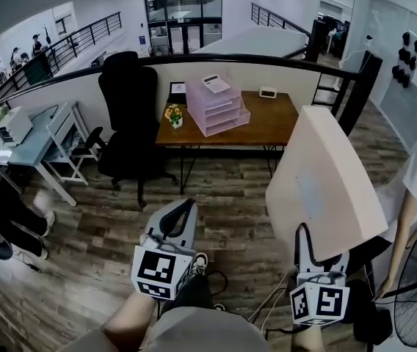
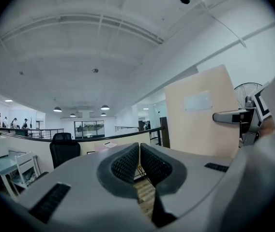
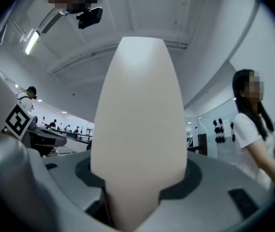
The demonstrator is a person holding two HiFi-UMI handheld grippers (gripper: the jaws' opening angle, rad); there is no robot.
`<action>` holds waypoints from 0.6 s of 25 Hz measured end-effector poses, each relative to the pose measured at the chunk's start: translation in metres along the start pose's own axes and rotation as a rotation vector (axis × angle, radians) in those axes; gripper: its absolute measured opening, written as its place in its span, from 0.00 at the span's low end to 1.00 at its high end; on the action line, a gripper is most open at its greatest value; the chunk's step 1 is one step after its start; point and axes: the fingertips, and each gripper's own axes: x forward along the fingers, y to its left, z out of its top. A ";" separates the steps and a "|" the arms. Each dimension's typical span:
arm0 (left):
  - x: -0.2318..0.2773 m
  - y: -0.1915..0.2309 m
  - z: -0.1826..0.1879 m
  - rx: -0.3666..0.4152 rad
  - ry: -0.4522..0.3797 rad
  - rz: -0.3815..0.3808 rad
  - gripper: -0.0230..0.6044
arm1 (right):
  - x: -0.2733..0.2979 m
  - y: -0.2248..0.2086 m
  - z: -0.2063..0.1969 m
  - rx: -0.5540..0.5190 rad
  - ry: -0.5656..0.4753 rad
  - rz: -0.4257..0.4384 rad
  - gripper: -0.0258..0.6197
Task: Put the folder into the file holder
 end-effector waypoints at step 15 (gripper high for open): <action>0.106 0.030 -0.014 -0.008 0.007 -0.011 0.06 | 0.104 -0.036 -0.036 0.010 0.035 -0.029 0.47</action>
